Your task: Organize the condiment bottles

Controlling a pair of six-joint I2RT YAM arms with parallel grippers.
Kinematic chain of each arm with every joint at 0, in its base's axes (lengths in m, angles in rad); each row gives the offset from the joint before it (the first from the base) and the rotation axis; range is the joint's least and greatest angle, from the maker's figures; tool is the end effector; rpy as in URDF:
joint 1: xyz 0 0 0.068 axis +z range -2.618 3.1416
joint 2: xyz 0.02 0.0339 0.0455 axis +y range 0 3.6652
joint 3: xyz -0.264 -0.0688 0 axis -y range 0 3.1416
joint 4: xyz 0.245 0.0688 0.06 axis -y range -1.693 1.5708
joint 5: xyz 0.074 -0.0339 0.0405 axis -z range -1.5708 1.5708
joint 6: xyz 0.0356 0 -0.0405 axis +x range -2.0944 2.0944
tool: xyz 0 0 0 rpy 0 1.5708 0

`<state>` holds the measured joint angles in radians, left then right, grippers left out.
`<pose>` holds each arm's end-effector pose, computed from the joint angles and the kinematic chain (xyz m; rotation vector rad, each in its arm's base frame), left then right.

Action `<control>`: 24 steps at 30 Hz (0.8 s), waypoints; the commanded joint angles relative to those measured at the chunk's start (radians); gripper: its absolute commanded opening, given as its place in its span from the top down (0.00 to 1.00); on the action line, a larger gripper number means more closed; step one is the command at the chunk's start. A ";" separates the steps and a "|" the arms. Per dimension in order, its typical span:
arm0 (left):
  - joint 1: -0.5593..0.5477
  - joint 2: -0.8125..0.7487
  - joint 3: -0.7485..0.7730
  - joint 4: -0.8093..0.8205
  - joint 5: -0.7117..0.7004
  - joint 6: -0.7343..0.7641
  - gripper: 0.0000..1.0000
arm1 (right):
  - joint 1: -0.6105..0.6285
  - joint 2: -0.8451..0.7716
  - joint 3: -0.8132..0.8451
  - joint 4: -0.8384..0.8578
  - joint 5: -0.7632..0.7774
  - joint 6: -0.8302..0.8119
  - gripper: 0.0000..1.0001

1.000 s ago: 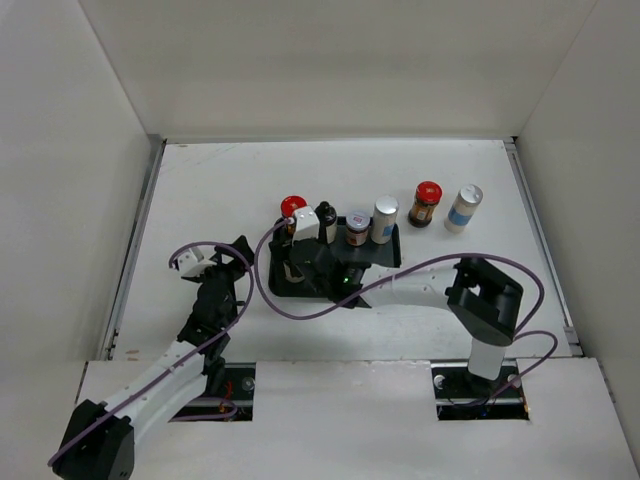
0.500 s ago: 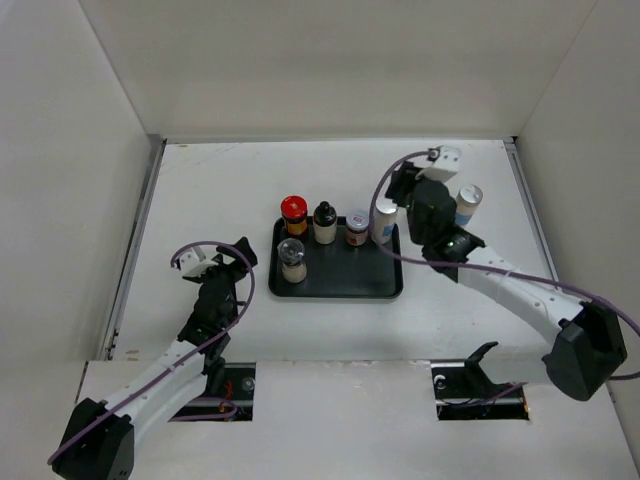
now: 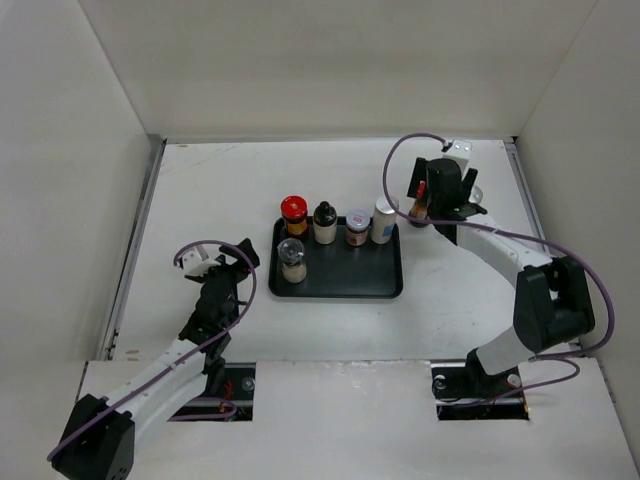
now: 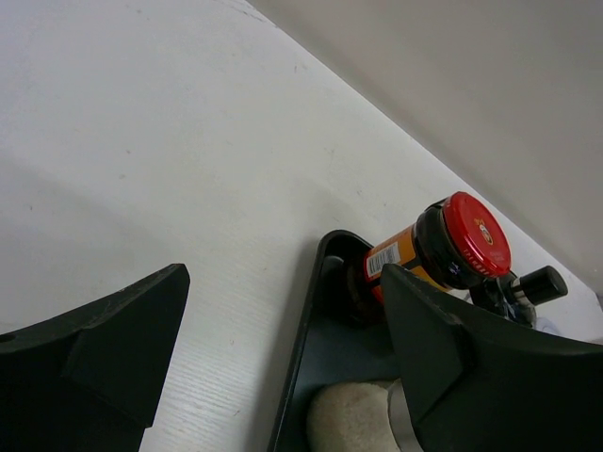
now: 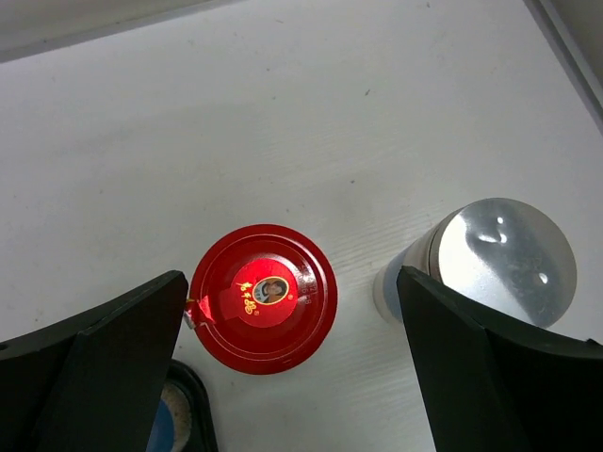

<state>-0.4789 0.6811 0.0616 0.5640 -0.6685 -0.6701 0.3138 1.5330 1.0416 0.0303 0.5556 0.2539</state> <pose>0.1442 -0.0500 0.1807 -0.6523 1.4885 -0.3436 0.3365 0.0895 0.2682 0.2837 1.9428 -0.1937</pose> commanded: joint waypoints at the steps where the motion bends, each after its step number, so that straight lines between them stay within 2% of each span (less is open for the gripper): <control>1: -0.002 -0.008 0.004 0.042 0.017 -0.009 0.17 | -0.006 0.019 0.043 0.017 -0.068 0.001 0.00; 9: 0.001 0.024 0.011 0.048 0.018 -0.009 0.17 | -0.017 0.110 0.041 0.057 -0.114 0.021 0.02; 11: 0.000 0.021 0.010 0.048 0.021 -0.009 0.17 | -0.020 0.128 0.049 0.060 -0.117 0.021 0.09; 14: 0.000 0.021 0.009 0.048 0.018 -0.009 0.17 | -0.026 0.127 0.046 0.097 -0.108 0.025 0.23; 17: 0.001 0.028 0.010 0.050 0.021 -0.009 0.17 | -0.020 0.069 0.022 0.164 -0.065 0.019 0.35; 24: -0.003 0.031 0.012 0.050 0.024 -0.009 0.17 | 0.087 -0.187 -0.006 0.241 0.072 -0.091 0.37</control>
<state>-0.4786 0.7055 0.0616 0.5652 -0.6556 -0.6701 0.3443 1.5284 0.9890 0.0528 0.5323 0.2207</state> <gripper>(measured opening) 0.826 0.759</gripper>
